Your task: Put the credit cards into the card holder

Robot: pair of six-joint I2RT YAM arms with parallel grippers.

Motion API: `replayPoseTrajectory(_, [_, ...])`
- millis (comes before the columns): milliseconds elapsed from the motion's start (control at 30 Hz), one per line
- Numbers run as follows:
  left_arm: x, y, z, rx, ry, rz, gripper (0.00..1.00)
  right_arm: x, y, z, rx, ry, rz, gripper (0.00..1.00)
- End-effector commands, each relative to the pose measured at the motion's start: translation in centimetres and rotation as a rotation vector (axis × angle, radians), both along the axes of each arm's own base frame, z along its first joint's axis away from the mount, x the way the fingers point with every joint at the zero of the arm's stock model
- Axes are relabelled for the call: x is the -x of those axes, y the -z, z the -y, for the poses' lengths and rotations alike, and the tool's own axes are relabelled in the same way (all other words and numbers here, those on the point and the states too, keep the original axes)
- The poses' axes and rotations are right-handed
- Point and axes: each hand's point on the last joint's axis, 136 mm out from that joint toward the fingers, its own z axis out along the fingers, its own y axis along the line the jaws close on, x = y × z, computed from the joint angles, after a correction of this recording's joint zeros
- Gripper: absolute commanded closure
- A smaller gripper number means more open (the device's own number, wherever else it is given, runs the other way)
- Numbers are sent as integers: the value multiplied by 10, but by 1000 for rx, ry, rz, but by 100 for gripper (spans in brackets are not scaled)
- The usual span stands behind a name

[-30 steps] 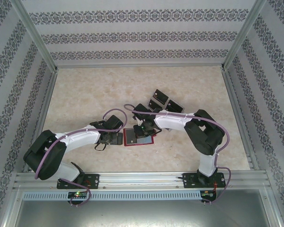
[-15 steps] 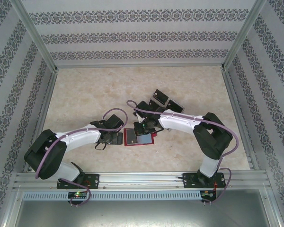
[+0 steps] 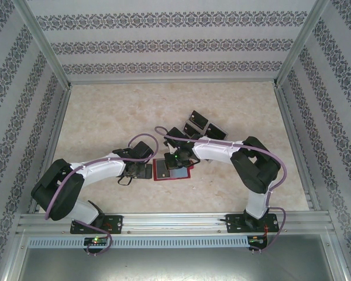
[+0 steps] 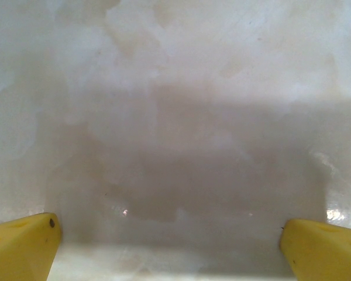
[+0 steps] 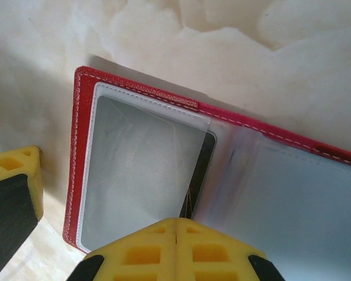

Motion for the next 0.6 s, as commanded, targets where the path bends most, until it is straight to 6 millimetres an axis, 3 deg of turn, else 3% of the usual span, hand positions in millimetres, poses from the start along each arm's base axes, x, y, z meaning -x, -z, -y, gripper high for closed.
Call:
replayPoseTrajectory(0, [-3,9,7,9,21,-6,0,2,-11,4,-20,19,20,100])
replayPoseTrajectory(67, [-4,9,7,9,23,-6,0,2,-23,7,-34,28,43,94])
replayPoseTrajectory(200, [-5,9,8,11,23,-4,0,4,-35,23,-21,61,70,62])
replayPoseTrajectory(267, [-5,8,9,13,24,-4,0,7,-34,31,-7,79,70,54])
replayPoseTrajectory(567, [-3,8,8,11,25,-5,0,31,-20,56,-14,167,9,53])
